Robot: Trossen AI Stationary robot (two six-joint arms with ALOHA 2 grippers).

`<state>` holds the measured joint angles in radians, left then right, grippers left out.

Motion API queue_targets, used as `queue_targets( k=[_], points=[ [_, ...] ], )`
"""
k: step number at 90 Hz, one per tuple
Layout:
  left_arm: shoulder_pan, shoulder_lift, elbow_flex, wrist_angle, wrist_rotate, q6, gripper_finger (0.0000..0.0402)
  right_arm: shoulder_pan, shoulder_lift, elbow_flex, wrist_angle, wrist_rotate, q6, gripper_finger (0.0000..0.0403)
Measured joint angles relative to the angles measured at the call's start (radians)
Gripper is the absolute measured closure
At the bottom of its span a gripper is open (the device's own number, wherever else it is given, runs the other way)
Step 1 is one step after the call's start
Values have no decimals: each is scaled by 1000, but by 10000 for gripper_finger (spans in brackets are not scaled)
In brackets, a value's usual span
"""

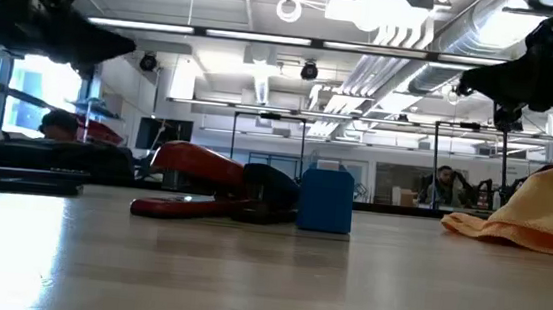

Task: Apply microfiber cloth
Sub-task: Return to Home Position

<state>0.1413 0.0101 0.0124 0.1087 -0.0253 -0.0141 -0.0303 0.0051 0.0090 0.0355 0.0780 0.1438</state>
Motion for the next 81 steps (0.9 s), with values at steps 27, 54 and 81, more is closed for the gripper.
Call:
queue_targets(
  k=[27,54,81],
  points=[
    [-20,0,1,15,17,-27,401,0,0,0,-4,-56,31,403],
    [-51,0,1,53,-27,-8,401,0,0,0,20,-141,11,403],
    [-100,0,1,41,-146,17,401,0,0,0,13,-60,-36,403]
  ],
)
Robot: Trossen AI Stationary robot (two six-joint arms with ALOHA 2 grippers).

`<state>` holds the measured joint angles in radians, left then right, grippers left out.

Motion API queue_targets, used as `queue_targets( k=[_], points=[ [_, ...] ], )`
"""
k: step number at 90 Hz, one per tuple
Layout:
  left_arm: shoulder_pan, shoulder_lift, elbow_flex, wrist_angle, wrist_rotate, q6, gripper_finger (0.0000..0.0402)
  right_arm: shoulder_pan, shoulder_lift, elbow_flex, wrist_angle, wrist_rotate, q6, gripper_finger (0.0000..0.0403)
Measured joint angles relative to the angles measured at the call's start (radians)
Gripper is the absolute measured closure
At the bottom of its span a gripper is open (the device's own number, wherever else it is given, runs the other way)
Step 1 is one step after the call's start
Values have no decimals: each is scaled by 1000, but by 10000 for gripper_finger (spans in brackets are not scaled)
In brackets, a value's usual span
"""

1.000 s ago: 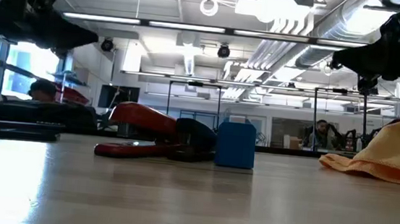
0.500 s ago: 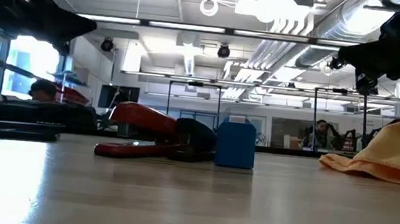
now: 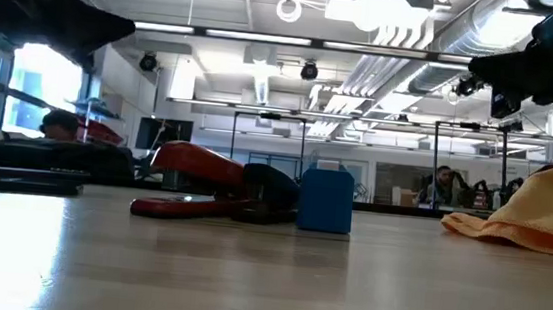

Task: Apply microfiber cloth
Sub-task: Return to Home Position

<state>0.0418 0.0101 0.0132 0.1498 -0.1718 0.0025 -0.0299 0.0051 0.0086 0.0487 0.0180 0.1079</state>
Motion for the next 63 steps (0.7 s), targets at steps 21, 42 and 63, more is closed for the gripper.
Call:
queue_targets(
  k=[21,42,63],
  points=[
    [-60,0,0,-23,-55,41,401,0,0,0,-28,14,110,403],
    [-85,0,0,-16,-59,78,401,0,0,0,-29,13,112,403],
    [-85,0,0,-23,-67,81,401,0,0,0,-29,13,112,403]
  ],
)
